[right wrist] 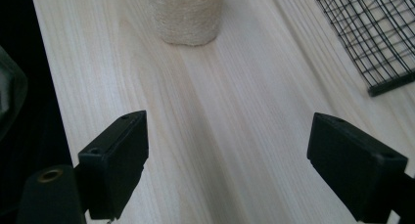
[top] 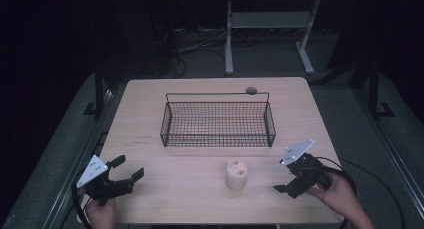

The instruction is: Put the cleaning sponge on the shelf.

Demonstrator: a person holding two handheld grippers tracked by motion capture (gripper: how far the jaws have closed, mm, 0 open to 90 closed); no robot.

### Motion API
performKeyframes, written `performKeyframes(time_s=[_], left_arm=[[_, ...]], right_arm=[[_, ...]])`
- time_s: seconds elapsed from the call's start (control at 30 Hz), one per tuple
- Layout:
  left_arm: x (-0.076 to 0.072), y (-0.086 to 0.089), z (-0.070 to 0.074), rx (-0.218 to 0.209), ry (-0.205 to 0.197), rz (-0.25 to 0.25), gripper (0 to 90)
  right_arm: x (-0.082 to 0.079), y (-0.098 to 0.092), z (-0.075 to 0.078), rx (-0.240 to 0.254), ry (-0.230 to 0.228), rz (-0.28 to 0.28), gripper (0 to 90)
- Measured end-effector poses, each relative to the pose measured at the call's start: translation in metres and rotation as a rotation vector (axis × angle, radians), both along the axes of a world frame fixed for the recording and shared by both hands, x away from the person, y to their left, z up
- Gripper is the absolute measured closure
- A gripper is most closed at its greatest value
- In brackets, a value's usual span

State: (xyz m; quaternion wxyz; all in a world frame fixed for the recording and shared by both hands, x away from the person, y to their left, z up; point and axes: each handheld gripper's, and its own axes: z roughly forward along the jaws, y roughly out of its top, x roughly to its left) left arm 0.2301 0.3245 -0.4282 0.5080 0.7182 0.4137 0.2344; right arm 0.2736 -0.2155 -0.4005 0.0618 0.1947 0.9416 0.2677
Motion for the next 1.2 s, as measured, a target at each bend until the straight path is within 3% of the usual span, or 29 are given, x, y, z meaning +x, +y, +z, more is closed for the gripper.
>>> performKeyframes(time_s=[1.2], left_arm=[[0.001,0.003,0.000,-0.002,-0.001,0.001,13.8]], right_arm=[[0.011,0.041,0.019,-0.013,-0.003,0.080,14.8]])
